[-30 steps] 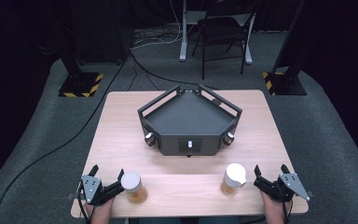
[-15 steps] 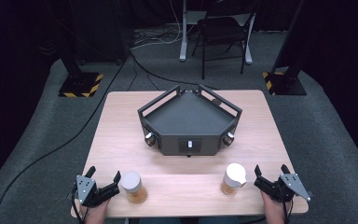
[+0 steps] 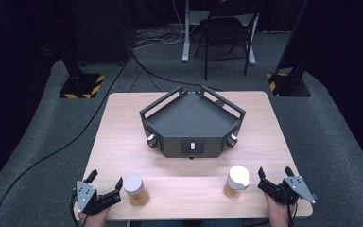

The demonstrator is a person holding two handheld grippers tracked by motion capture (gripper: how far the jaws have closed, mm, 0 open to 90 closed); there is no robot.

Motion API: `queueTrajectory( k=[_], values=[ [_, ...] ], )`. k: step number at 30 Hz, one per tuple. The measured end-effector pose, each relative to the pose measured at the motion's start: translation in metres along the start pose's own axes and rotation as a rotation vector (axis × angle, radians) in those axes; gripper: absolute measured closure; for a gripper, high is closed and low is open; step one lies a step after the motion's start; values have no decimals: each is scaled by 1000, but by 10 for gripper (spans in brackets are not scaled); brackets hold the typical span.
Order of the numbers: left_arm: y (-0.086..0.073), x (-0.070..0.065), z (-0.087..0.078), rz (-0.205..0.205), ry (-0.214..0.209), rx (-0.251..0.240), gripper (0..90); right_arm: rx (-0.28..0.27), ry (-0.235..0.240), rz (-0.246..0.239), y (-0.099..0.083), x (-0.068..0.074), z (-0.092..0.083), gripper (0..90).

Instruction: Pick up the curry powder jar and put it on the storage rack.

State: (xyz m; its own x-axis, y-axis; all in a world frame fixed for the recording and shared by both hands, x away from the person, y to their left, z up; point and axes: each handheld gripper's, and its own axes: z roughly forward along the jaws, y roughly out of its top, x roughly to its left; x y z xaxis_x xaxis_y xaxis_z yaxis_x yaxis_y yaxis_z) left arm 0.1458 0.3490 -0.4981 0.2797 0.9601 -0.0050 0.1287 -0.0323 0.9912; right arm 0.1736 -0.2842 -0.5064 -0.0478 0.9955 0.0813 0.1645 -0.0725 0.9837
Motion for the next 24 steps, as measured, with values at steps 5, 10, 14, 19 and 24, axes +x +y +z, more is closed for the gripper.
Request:
queueTrajectory(
  k=[5, 10, 14, 19, 24],
  values=[
    [1, 4, -4, -3, -27, -4, 14, 0, 1, 0, 0, 0, 0, 0],
    [2, 5, -8, 7, -51, -4, 14, -1, 6, 0, 0, -1, 0, 0],
    [2, 5, -11, 7, -65, -9, 14, 2, 7, -4, 0, -1, 0, 0],
    [2, 4, -16, 17, -75, -14, 15, -1, 7, -1, 0, -1, 0, 0],
    [2, 4, -28, 25, -76, -26, 15, -2, 7, -1, 0, -1, -1, 0]
  ],
)
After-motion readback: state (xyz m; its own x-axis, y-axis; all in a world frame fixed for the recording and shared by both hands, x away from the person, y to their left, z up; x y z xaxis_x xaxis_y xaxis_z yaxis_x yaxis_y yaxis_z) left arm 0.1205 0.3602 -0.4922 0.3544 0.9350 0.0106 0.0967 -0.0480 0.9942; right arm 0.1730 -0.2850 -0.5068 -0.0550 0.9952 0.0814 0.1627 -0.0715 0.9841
